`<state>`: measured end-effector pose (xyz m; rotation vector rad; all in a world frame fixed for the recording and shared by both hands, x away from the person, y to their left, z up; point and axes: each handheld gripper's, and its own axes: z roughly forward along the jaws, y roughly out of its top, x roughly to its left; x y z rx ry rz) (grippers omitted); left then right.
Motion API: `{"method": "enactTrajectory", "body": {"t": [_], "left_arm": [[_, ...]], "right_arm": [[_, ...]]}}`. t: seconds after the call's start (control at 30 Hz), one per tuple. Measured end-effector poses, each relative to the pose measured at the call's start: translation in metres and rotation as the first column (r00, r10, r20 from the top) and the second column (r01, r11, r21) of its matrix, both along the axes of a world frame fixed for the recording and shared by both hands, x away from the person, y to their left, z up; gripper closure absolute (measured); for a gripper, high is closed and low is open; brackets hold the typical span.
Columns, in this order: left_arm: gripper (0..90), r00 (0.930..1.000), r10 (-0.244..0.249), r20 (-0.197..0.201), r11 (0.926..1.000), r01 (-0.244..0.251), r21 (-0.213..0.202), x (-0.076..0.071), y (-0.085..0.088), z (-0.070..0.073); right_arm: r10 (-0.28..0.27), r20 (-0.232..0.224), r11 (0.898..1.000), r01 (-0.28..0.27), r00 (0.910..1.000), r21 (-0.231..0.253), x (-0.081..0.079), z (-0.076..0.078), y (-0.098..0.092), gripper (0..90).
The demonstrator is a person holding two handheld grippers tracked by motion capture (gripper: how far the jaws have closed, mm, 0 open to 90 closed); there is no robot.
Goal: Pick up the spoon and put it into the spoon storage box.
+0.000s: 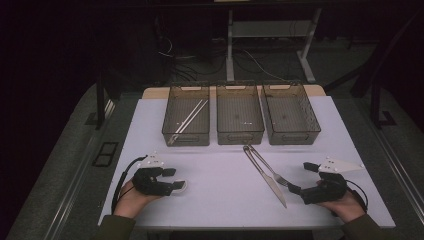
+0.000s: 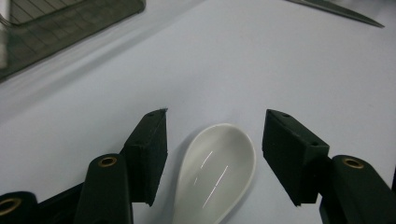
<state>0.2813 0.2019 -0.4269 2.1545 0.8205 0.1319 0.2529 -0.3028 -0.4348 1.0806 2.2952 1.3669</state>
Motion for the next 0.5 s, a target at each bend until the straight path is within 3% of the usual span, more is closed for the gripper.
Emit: {"method": "enactTrajectory", "body": {"t": [0.13,0.4,0.5], "left_arm": [[38.6,0.9996,-0.006,-0.026,0.9998,0.007,0.019,0.001,-0.002,-0.005],[38.7,0.9992,-0.001,-0.040,0.9984,0.003,0.057,0.003,-0.003,-0.012],[38.6,0.9989,-0.019,-0.042,0.9958,0.023,0.089,0.004,-0.002,-0.012]], "right_arm": [[0.001,0.001,1.000,-0.001,1.0000,-0.002,0.000,0.000,0.000,1.0],[0.000,-0.001,1.000,0.000,1.0000,-0.003,0.000,0.000,0.000,1.0],[-0.001,-0.001,1.000,0.001,1.0000,-0.003,0.000,0.000,0.000,1.0]]}}
